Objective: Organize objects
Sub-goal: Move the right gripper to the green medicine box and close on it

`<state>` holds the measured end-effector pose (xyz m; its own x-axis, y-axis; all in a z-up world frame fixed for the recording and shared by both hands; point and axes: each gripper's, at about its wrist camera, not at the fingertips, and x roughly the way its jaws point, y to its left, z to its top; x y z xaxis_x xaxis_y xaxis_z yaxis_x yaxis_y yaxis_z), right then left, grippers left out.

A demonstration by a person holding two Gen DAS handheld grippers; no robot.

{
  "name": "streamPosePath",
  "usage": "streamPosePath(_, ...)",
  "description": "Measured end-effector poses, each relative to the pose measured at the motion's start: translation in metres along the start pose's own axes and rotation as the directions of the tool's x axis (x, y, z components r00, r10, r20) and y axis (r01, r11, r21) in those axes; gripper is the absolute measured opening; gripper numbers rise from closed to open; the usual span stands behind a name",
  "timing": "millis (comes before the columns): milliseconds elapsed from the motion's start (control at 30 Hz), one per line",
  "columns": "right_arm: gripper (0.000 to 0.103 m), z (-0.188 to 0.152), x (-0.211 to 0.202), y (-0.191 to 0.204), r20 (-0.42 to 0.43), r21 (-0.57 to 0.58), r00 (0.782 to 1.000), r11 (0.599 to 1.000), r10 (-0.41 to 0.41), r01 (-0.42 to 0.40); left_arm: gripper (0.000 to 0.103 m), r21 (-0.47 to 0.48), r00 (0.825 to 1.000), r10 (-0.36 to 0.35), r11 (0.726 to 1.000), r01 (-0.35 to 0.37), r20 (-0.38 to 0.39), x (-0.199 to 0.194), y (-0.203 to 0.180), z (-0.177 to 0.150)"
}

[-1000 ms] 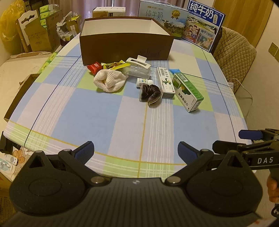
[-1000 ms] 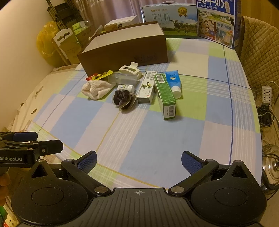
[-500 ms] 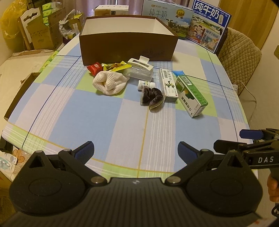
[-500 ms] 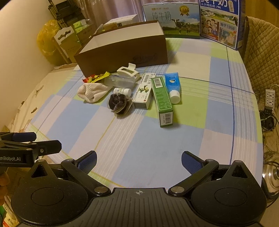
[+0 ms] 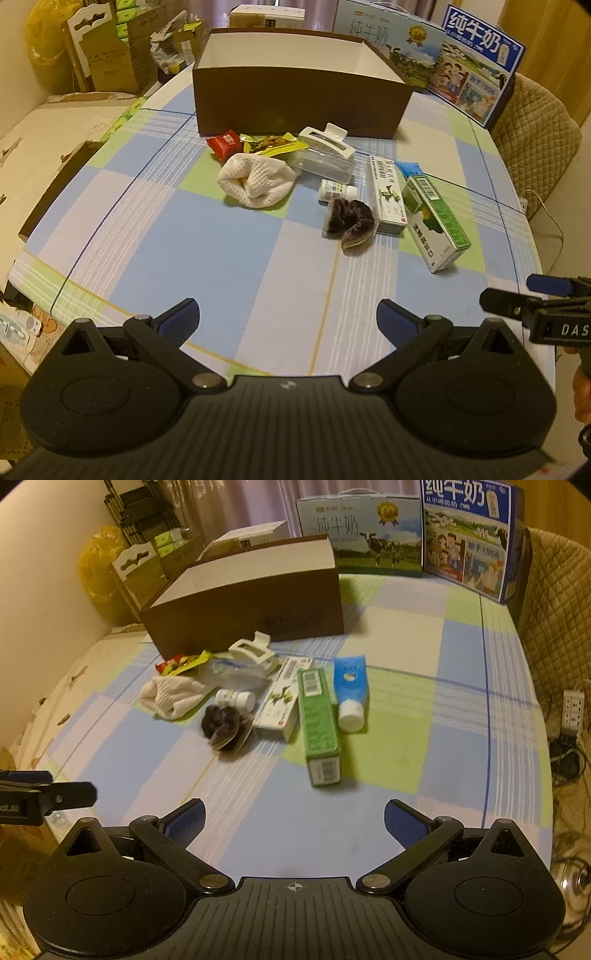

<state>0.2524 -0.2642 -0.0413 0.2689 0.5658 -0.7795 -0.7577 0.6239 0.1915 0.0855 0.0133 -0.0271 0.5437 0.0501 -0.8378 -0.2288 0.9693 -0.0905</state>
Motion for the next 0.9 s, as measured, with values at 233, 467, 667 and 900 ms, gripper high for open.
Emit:
streamPosePath(233,0.077,0.016,0.026,-0.008,0.013,-0.038,1.0,0.999,0.0,0.001,0.101,-0.035,1.0,0.027,0.999,-0.027,-0.003,0.008,0.008,0.006)
streamPosePath(467,0.061,0.034,0.053,-0.013,0.03,-0.08,0.999,0.997,-0.013,0.016,0.101,-0.064,0.998,0.056,0.996,-0.056,0.005,0.012,0.019,0.008)
streamPosePath(667,0.053,0.048,0.073,-0.016,0.031,-0.095,0.999,0.995,-0.019,0.022,0.101,-0.094,0.997,0.081,0.992,-0.081,0.005,0.016,0.026,0.01)
streamPosePath(900,0.043,0.061,0.096,-0.016,0.015,-0.119,1.0,0.993,-0.011,0.013,0.101,-0.12,0.994,0.105,0.987,-0.103,0.007,0.019,0.031,0.012)
